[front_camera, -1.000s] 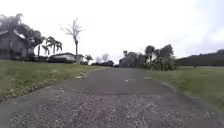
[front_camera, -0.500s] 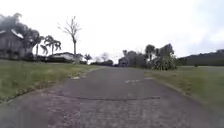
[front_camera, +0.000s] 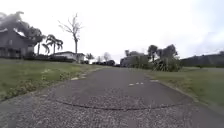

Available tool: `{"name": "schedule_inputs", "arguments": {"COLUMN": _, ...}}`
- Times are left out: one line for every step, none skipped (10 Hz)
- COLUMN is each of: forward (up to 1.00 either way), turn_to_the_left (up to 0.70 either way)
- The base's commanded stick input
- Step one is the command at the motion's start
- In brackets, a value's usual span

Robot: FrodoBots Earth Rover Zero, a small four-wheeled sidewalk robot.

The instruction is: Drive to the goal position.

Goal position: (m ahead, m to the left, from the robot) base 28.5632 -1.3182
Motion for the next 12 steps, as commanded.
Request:
{"name": "schedule_inputs", "arguments": {"forward": 0.7, "turn_to_the_left": 0.0}}
{"name": "schedule_inputs", "arguments": {"forward": 0.7, "turn_to_the_left": 0.0}}
{"name": "schedule_inputs", "arguments": {"forward": 0.7, "turn_to_the_left": 0.0}}
{"name": "schedule_inputs", "arguments": {"forward": 0.7, "turn_to_the_left": 0.0}}
{"name": "schedule_inputs", "arguments": {"forward": 0.7, "turn_to_the_left": 0.01}}
{"name": "schedule_inputs", "arguments": {"forward": 0.7, "turn_to_the_left": 0.02}}
{"name": "schedule_inputs", "arguments": {"forward": 0.7, "turn_to_the_left": 0.0}}
{"name": "schedule_inputs", "arguments": {"forward": 0.7, "turn_to_the_left": 0.0}}
{"name": "schedule_inputs", "arguments": {"forward": 0.7, "turn_to_the_left": 0.0}}
{"name": "schedule_inputs", "arguments": {"forward": 0.7, "turn_to_the_left": 0.0}}
{"name": "schedule_inputs", "arguments": {"forward": 0.7, "turn_to_the_left": 0.0}}
{"name": "schedule_inputs", "arguments": {"forward": 0.7, "turn_to_the_left": 0.0}}
